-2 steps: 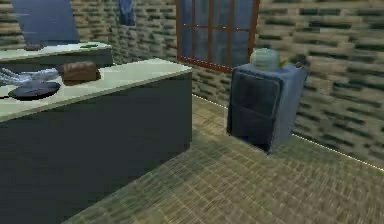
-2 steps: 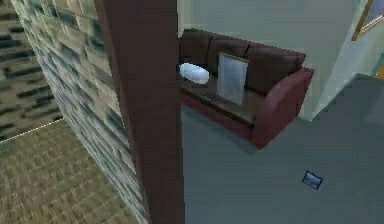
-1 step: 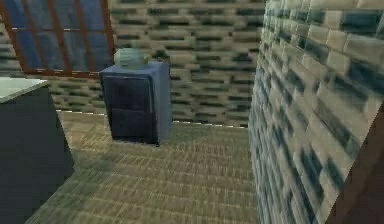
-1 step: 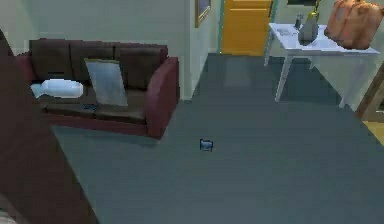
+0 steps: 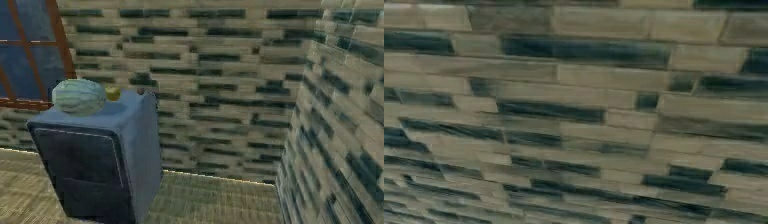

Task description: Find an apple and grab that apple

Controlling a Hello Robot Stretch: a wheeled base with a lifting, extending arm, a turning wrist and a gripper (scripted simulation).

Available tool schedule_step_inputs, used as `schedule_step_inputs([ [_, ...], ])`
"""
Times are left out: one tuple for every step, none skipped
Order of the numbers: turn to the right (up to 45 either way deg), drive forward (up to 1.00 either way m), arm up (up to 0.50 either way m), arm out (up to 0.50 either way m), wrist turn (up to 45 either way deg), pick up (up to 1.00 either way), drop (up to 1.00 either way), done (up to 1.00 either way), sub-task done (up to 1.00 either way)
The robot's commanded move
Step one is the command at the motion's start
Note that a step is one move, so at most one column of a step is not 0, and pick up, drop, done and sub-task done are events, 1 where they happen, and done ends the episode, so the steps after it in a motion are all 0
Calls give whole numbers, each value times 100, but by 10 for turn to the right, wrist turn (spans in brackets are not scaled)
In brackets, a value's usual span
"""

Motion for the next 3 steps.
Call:
schedule_step_inputs([
  [0, 70, 0, 0, 0, 0, 0, 0, 0],
  [-450, 0, 0, 0, 0, 0, 0, 0, 0],
  [-450, 0, 0, 0, 0, 0, 0, 0, 0],
])
